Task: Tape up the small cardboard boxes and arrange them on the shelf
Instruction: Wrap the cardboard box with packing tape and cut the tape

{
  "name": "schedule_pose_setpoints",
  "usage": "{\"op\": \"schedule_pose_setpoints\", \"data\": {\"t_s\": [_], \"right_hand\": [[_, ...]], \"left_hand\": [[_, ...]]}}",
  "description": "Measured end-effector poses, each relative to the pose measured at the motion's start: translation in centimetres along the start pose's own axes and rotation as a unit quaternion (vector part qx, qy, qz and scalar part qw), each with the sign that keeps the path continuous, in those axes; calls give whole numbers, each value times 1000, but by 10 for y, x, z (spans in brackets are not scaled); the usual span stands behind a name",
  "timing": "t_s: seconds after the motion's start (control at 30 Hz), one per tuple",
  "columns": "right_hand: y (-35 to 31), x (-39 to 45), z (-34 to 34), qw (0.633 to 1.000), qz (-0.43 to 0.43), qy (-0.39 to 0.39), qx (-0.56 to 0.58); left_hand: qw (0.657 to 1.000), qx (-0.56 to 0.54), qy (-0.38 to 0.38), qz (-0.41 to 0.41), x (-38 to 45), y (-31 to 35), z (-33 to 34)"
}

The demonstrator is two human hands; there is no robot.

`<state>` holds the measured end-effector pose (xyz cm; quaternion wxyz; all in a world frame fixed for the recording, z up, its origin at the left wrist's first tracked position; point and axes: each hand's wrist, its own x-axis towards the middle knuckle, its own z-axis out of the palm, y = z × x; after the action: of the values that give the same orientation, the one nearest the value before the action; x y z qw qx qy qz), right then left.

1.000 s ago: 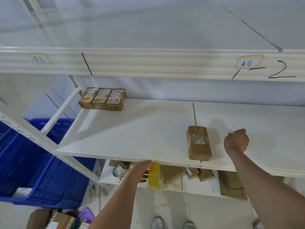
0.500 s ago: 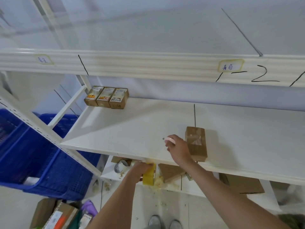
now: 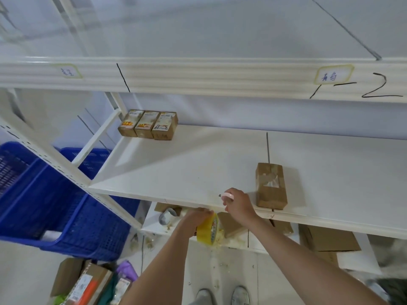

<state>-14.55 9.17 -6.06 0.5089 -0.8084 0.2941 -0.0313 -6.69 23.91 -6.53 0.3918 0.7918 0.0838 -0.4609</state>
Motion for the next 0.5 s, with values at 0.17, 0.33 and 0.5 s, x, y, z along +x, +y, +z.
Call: {"op": "schedule_pose_setpoints", "data": {"t_s": [0.17, 0.33, 0.5], "right_hand": [[-7, -2, 8, 999, 21, 23, 28], [-12, -2, 5, 996, 43, 61, 49], [-11, -3, 7, 995, 55, 66, 43]], "left_hand": [[1000, 16, -24, 6, 8, -8, -4], [999, 33, -31, 24, 14, -29, -2], [978, -117, -164, 45, 10, -36, -15]]}}
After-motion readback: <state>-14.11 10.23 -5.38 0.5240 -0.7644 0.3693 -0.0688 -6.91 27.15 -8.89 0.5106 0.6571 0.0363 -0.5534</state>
